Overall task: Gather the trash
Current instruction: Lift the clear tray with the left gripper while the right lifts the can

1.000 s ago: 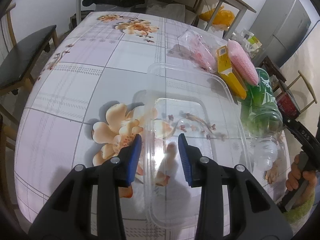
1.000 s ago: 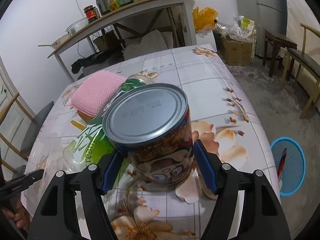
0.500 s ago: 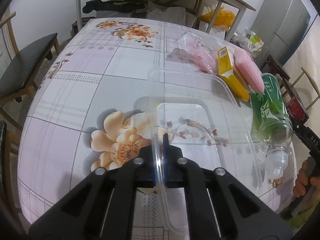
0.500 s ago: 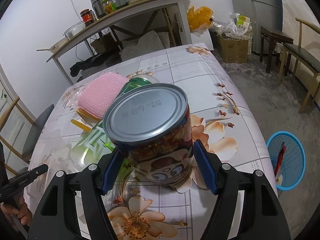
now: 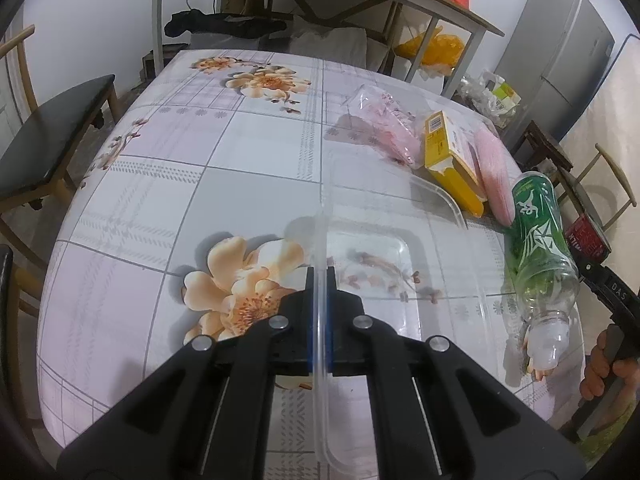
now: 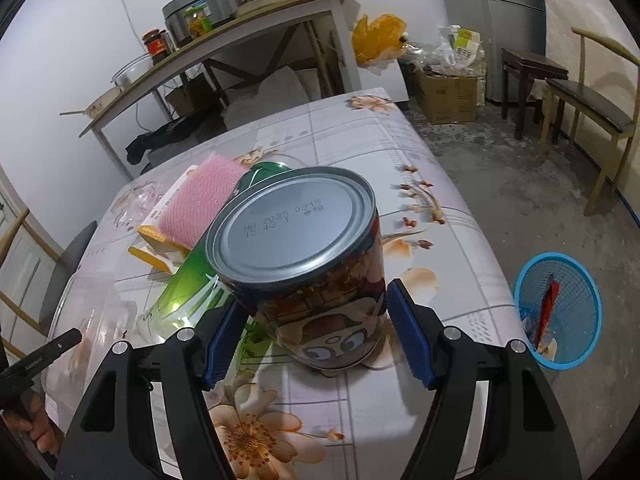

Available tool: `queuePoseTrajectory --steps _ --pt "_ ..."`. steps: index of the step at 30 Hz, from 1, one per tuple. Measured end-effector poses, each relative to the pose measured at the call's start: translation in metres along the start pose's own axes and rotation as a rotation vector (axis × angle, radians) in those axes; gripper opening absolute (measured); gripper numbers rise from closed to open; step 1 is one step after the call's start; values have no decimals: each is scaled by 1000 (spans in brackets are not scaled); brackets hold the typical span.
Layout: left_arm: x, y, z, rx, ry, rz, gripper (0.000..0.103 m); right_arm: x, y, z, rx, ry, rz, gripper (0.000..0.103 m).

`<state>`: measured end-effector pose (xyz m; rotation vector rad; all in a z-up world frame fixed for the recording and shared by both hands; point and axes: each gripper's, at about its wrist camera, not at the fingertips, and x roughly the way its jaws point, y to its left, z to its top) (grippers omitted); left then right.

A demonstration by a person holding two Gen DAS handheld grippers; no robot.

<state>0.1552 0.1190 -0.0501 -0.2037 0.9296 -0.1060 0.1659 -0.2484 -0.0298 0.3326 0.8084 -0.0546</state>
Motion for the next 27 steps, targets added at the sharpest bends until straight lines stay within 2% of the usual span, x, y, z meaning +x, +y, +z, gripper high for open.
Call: queuePoseTrajectory --steps 15,27 --pt "-3 -1 0 -7 -7 -10 2 -12 -29 0 78 -22 -31 68" --pt "-27 -12 6 5 -81 -19 2 -21 -33 -3 94 -36 -10 68"
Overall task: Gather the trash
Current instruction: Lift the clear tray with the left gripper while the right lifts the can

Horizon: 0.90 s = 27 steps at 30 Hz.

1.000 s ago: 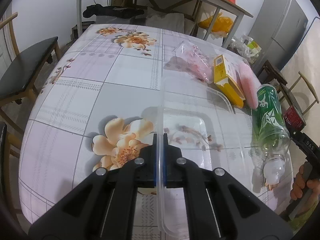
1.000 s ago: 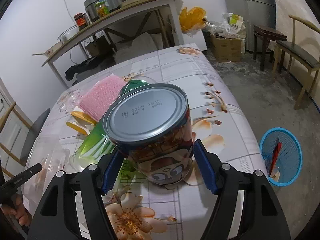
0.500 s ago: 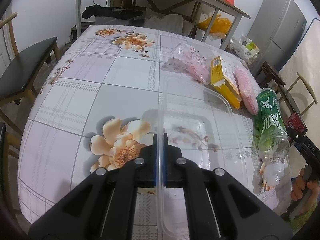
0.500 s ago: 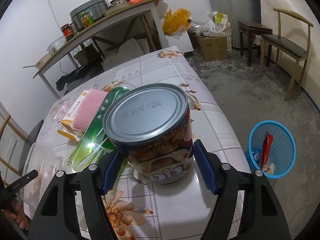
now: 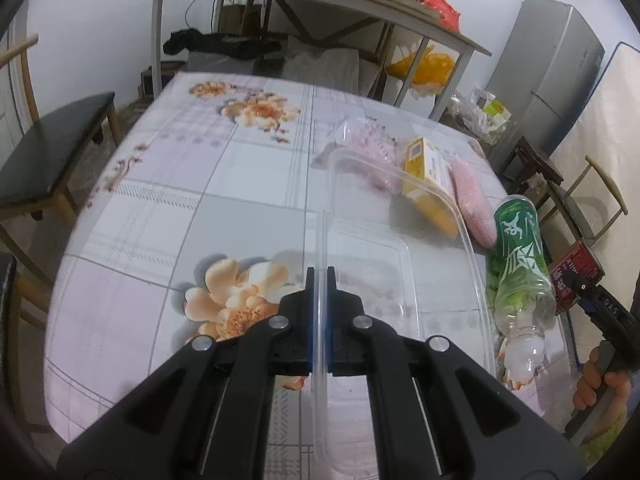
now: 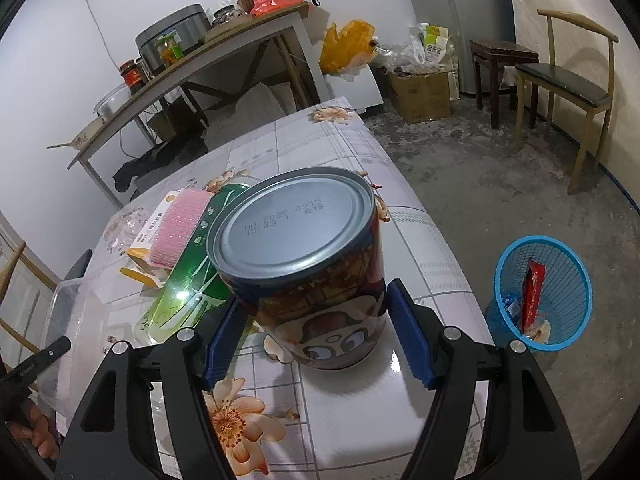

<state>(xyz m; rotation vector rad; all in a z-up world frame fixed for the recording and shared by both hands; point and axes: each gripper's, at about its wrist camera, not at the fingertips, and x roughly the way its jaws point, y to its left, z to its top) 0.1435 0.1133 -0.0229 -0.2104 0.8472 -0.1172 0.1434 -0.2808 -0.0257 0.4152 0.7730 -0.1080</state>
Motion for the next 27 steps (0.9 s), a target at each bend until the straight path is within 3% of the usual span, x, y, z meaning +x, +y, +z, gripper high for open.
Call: queuePoseTrajectory --steps 27 --pt "-58 -37 7 118 -156 71 2 -29 -11 -1 16 -24 69 68"
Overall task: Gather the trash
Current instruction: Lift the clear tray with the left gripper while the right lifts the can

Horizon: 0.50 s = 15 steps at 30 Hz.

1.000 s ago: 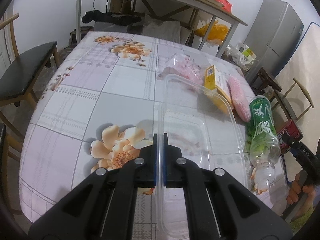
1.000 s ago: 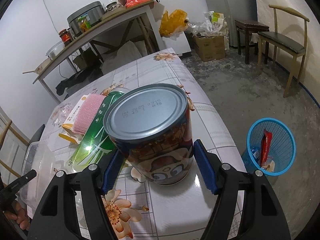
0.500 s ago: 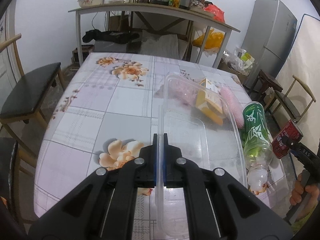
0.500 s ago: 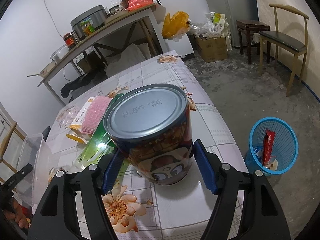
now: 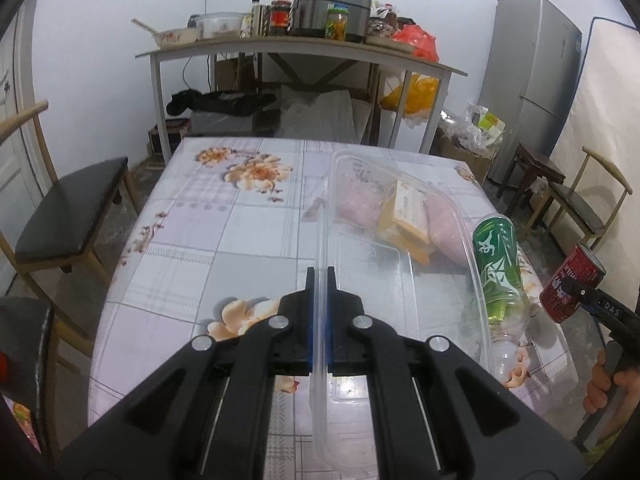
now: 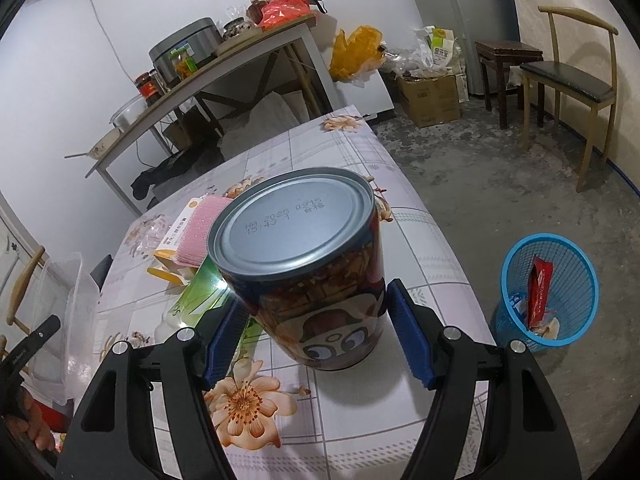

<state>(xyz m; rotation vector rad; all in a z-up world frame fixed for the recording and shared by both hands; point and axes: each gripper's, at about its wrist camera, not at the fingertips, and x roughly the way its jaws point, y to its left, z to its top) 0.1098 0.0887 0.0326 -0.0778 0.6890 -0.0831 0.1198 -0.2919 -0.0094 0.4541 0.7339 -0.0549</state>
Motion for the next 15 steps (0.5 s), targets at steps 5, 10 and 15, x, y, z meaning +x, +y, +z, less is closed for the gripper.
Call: queuePoseTrajectory --steps 5,10,15 --pt "-12 -14 4 30 -29 -6 2 -10 -8 -1 14 -19 11 68" --pt "-21 -31 11 59 -53 -34 2 -24 -21 -1 41 -43 17 68" --pt "-30 -58 22 100 -75 -107 2 -46 -46 0 90 -79 -1 68"
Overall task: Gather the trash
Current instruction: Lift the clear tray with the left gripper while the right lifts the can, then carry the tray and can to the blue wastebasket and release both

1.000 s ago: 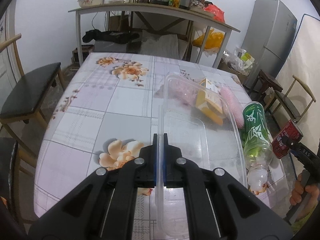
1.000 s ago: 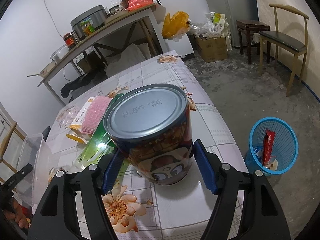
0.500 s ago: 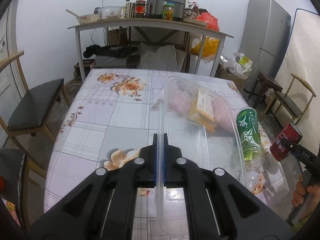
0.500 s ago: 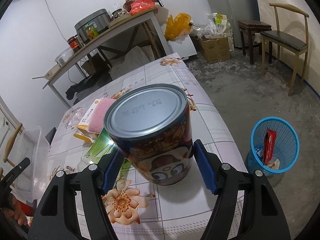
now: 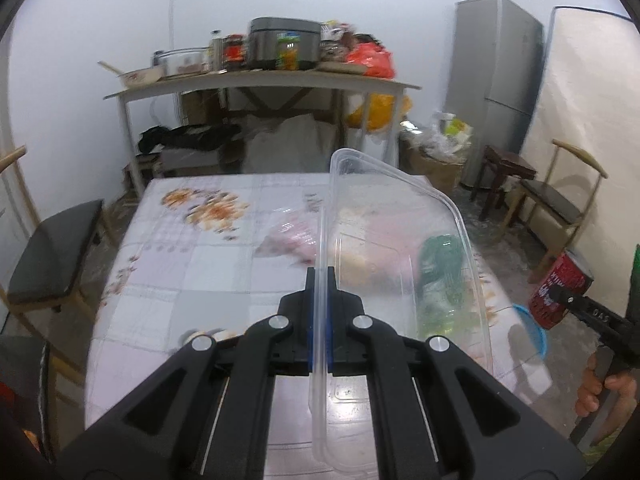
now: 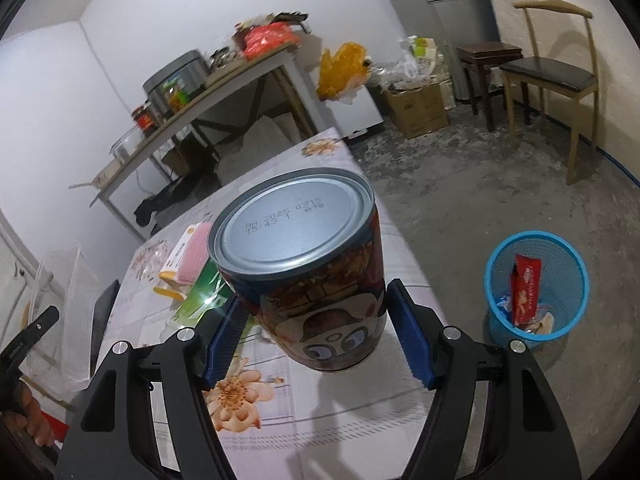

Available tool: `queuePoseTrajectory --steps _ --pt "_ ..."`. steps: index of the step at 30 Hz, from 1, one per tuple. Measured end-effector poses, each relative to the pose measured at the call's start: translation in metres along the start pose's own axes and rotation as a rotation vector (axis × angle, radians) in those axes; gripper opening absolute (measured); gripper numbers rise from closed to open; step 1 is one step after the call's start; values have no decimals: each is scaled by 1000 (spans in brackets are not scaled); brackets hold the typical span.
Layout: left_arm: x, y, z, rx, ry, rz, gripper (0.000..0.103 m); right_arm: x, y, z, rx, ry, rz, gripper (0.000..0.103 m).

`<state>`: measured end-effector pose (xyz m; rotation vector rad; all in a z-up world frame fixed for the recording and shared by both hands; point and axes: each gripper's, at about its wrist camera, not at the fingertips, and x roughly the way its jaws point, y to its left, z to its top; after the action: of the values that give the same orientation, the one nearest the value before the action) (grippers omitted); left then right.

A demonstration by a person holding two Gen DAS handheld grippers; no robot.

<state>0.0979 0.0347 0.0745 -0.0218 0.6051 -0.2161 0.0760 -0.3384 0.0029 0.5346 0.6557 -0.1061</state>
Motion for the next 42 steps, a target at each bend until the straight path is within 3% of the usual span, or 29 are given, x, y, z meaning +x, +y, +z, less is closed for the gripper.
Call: queuePoseTrajectory --steps 6,12,17,23,31,32,33,34,35,39,42 --pt "11 -47 22 54 18 -155 2 -38 -45 4 78 -73 -77 68" --pt "52 -131 47 134 130 -365 2 -70 -107 2 189 -118 -193 68" --pt "95 -211 46 235 254 -465 2 -76 -162 -11 314 -107 -245 68" --pt "164 -308 17 358 437 -474 2 -47 -226 -27 481 -23 -236 68" --pt "237 -414 -12 461 537 -453 3 20 -302 -20 629 78 -198 68" --pt "244 -425 -11 455 537 -455 6 30 -313 -14 649 79 -186 68" --pt "252 -434 -10 438 538 -468 20 40 -323 -10 661 78 -173 69" --pt "262 -444 -8 415 536 -484 50 52 -335 -6 669 83 -162 69" --pt "270 -450 -6 403 529 -475 61 61 -345 -5 676 93 -165 71" --pt "275 -453 -3 342 520 -478 63 98 -379 -16 710 171 -258 73" --pt "260 -433 0 324 514 -522 63 101 -382 -29 716 177 -252 73"
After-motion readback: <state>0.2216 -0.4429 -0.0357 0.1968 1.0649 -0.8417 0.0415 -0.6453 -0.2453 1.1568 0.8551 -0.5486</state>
